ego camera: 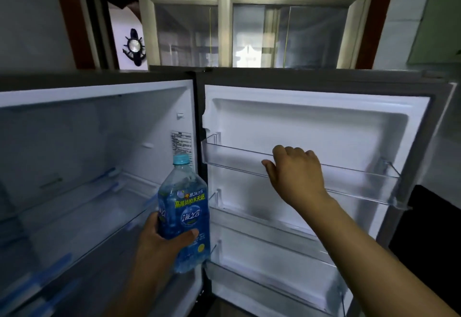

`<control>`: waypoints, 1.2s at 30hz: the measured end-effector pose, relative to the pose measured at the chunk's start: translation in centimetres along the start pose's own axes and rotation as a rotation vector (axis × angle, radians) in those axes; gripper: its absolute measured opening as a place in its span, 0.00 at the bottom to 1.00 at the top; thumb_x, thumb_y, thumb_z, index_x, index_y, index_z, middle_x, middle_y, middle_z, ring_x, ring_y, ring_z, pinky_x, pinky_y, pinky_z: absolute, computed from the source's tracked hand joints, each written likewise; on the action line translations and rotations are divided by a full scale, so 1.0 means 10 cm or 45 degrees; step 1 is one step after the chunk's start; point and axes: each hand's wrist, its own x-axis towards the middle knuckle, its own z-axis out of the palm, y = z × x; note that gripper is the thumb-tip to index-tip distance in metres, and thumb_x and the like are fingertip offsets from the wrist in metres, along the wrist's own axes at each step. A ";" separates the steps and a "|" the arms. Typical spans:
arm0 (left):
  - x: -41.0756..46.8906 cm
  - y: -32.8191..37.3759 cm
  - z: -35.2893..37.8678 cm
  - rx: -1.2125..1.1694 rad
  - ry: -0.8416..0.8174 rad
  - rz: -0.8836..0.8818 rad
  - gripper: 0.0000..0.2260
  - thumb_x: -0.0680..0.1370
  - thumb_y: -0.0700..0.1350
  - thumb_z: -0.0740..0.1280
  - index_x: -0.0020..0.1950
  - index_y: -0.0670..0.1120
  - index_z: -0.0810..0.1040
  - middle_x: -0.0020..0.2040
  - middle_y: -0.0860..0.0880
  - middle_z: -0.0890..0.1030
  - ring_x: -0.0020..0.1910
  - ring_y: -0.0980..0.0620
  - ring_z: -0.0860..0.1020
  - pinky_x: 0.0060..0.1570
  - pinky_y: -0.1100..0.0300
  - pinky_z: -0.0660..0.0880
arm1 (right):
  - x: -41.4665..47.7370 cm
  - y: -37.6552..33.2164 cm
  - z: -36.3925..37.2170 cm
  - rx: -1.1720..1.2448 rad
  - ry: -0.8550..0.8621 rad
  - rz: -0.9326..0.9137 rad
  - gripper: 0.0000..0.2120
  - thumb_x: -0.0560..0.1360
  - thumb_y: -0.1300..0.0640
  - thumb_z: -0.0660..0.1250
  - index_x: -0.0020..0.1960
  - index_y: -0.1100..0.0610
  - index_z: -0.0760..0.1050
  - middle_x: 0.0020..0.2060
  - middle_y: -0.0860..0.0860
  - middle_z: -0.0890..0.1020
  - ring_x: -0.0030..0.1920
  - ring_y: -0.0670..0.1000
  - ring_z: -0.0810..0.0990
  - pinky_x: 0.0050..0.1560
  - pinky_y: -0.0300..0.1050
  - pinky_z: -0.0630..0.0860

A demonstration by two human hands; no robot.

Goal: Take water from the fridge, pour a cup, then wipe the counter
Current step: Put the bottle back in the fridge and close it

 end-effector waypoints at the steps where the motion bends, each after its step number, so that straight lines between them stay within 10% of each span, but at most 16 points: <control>1: 0.05 0.00 0.00 0.011 0.039 -0.007 0.20 0.66 0.28 0.77 0.53 0.41 0.75 0.49 0.42 0.84 0.36 0.50 0.86 0.29 0.60 0.80 | 0.10 -0.08 0.03 0.044 -0.011 -0.056 0.15 0.74 0.49 0.71 0.39 0.59 0.73 0.27 0.55 0.76 0.28 0.59 0.75 0.32 0.45 0.64; 5: 0.31 -0.03 -0.14 0.131 0.200 0.035 0.25 0.60 0.35 0.82 0.52 0.44 0.77 0.48 0.44 0.86 0.45 0.43 0.86 0.44 0.48 0.82 | 0.46 -0.33 0.23 0.203 -0.027 -0.311 0.17 0.79 0.44 0.62 0.45 0.58 0.73 0.34 0.54 0.79 0.33 0.59 0.79 0.31 0.45 0.62; 13: 0.94 -0.06 -0.55 0.265 0.493 0.116 0.25 0.66 0.35 0.80 0.58 0.43 0.75 0.50 0.47 0.84 0.43 0.50 0.84 0.34 0.63 0.80 | 0.71 -0.30 0.56 0.176 -0.002 -0.436 0.15 0.74 0.50 0.72 0.37 0.59 0.74 0.23 0.52 0.75 0.19 0.54 0.63 0.28 0.37 0.45; 23: 2.14 -0.66 -1.12 0.391 0.546 0.095 0.35 0.57 0.57 0.83 0.59 0.48 0.77 0.55 0.48 0.85 0.51 0.46 0.84 0.52 0.41 0.81 | 0.78 -0.12 0.61 0.224 -0.043 -0.439 0.16 0.74 0.48 0.71 0.37 0.56 0.70 0.23 0.49 0.73 0.21 0.52 0.60 0.27 0.36 0.47; 36: 2.63 -0.70 -0.99 0.322 0.418 0.061 0.32 0.68 0.33 0.79 0.68 0.40 0.68 0.63 0.47 0.77 0.60 0.46 0.77 0.63 0.47 0.73 | 0.85 0.10 0.67 0.447 -0.148 -0.322 0.16 0.77 0.42 0.64 0.38 0.50 0.67 0.26 0.45 0.69 0.28 0.54 0.70 0.29 0.43 0.64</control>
